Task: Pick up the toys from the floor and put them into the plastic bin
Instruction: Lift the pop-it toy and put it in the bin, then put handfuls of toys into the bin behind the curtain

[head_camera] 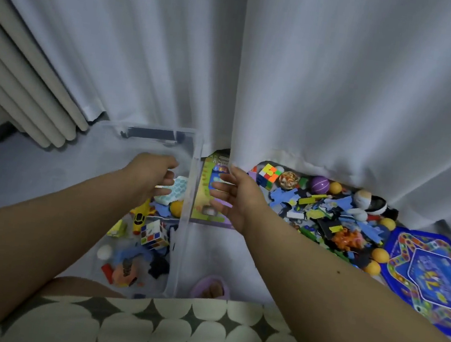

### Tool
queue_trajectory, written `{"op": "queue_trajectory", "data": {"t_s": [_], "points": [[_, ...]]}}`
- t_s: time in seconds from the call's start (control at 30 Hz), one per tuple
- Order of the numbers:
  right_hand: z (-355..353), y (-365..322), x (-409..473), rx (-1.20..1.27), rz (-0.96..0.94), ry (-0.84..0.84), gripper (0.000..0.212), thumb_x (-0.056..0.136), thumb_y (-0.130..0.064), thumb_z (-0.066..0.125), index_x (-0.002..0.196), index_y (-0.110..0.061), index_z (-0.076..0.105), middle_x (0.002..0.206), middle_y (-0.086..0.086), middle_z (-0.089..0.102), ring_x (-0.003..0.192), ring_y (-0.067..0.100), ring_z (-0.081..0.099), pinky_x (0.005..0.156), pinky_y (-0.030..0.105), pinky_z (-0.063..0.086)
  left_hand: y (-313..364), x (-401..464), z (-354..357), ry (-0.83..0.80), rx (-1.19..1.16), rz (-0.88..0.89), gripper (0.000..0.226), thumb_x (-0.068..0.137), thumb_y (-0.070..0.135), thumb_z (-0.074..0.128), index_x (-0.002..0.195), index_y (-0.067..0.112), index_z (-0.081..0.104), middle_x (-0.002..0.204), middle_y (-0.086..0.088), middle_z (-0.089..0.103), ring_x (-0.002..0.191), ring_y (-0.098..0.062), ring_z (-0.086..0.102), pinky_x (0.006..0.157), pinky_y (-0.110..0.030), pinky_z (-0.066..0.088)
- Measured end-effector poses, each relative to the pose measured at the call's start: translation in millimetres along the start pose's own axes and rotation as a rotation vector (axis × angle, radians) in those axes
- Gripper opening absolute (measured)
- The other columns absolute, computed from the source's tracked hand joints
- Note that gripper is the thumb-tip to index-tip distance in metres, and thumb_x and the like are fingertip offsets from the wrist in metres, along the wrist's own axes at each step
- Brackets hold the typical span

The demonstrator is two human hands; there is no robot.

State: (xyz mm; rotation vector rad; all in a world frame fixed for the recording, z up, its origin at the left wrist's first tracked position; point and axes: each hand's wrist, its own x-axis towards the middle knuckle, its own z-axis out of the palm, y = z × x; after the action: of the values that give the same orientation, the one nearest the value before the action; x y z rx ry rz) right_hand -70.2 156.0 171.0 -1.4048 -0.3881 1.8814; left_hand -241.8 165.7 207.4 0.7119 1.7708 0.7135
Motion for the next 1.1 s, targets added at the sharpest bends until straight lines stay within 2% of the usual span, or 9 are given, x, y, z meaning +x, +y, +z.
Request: {"op": "queue_trajectory", "data": {"t_s": [0.27, 0.37, 0.5, 0.67, 0.77, 0.9, 1.0, 1.07, 1.1], "points": [[-113, -41, -19, 0.029, -0.113, 0.231, 0.029, 0.093, -0.038, 0.051, 0.081, -0.014, 0.059, 0.07, 0.003, 0.055, 0.061, 0.016, 0.052, 0.058, 0.025, 0.044, 40, -38, 106, -0.302, 0.284, 0.179, 0.013, 0.091, 0.022, 0.059, 0.092, 0.009, 0.057, 0.093, -0.012, 0.06, 0.073, -0.018, 0.06, 0.068, -0.032, 0.056], [-156, -55, -28, 0.032, -0.151, 0.331, 0.028, 0.094, -0.034, 0.051, 0.082, -0.011, 0.059, 0.071, 0.005, 0.055, 0.061, 0.016, 0.051, 0.058, 0.026, 0.043, 49, -53, 140, -0.406, 0.361, 0.15, 0.016, 0.09, 0.024, 0.06, 0.086, 0.009, 0.056, 0.092, -0.014, 0.06, 0.079, -0.024, 0.06, 0.082, -0.042, 0.055], [-206, -59, -38, 0.044, -0.143, 0.398, 0.025, 0.093, -0.035, 0.053, 0.092, -0.01, 0.059, 0.068, 0.005, 0.049, 0.058, 0.017, 0.045, 0.056, 0.026, 0.038, 62, -67, 179, -0.502, 0.516, 0.193, 0.017, 0.091, 0.026, 0.059, 0.086, 0.01, 0.056, 0.091, -0.013, 0.06, 0.071, -0.02, 0.058, 0.066, -0.032, 0.053], [-249, -49, -43, -0.033, -0.089, 0.461, 0.027, 0.093, -0.034, 0.054, 0.097, -0.007, 0.058, 0.073, 0.008, 0.053, 0.062, 0.019, 0.049, 0.058, 0.029, 0.043, 72, -67, 219, -0.53, 0.56, 0.221, 0.015, 0.092, 0.024, 0.057, 0.088, 0.009, 0.055, 0.095, -0.015, 0.06, 0.073, -0.021, 0.058, 0.072, -0.035, 0.055], [-266, -38, -35, -0.139, -0.051, 0.494, 0.03, 0.092, -0.034, 0.056, 0.102, -0.006, 0.059, 0.078, 0.009, 0.057, 0.066, 0.021, 0.053, 0.062, 0.032, 0.047, 62, -56, 241, -0.483, 0.532, 0.201, 0.018, 0.092, 0.023, 0.056, 0.097, 0.006, 0.055, 0.095, -0.015, 0.058, 0.077, -0.023, 0.059, 0.079, -0.038, 0.055], [-283, -19, -17, -0.435, -0.055, 0.543, 0.021, 0.088, -0.024, 0.059, 0.101, -0.006, 0.06, 0.079, 0.007, 0.056, 0.064, 0.019, 0.051, 0.061, 0.031, 0.046, 25, -37, 262, -0.443, 0.466, 0.071, 0.026, 0.092, 0.028, 0.055, 0.108, 0.007, 0.057, 0.087, -0.01, 0.058, 0.075, -0.02, 0.062, 0.065, -0.032, 0.057], [-289, -4, -7, -0.721, 0.011, 0.538, 0.015, 0.088, -0.025, 0.058, 0.079, -0.015, 0.051, 0.085, 0.009, 0.056, 0.075, 0.023, 0.052, 0.072, 0.038, 0.048, -9, -22, 269, -0.458, 0.407, -0.078, 0.029, 0.095, 0.03, 0.053, 0.113, 0.008, 0.055, 0.091, -0.011, 0.06, 0.087, -0.024, 0.065, 0.069, -0.033, 0.057], [-292, 7, -1, -0.82, 0.074, 0.48, 0.015, 0.092, -0.022, 0.054, 0.091, -0.009, 0.047, 0.084, 0.011, 0.052, 0.074, 0.024, 0.049, 0.069, 0.034, 0.041, -30, -9, 271, -0.457, 0.36, -0.142, 0.028, 0.095, 0.032, 0.051, 0.108, 0.008, 0.055, 0.095, -0.013, 0.061, 0.091, -0.027, 0.066, 0.074, -0.036, 0.055], [-292, 12, 2, -0.843, 0.104, 0.452, 0.019, 0.093, -0.021, 0.053, 0.105, -0.008, 0.046, 0.09, 0.013, 0.052, 0.076, 0.024, 0.049, 0.066, 0.03, 0.04, -40, -3, 272, -0.469, 0.324, -0.167, 0.026, 0.096, 0.033, 0.05, 0.102, 0.008, 0.054, 0.087, -0.012, 0.06, 0.083, -0.026, 0.065, 0.073, -0.035, 0.053]]}}
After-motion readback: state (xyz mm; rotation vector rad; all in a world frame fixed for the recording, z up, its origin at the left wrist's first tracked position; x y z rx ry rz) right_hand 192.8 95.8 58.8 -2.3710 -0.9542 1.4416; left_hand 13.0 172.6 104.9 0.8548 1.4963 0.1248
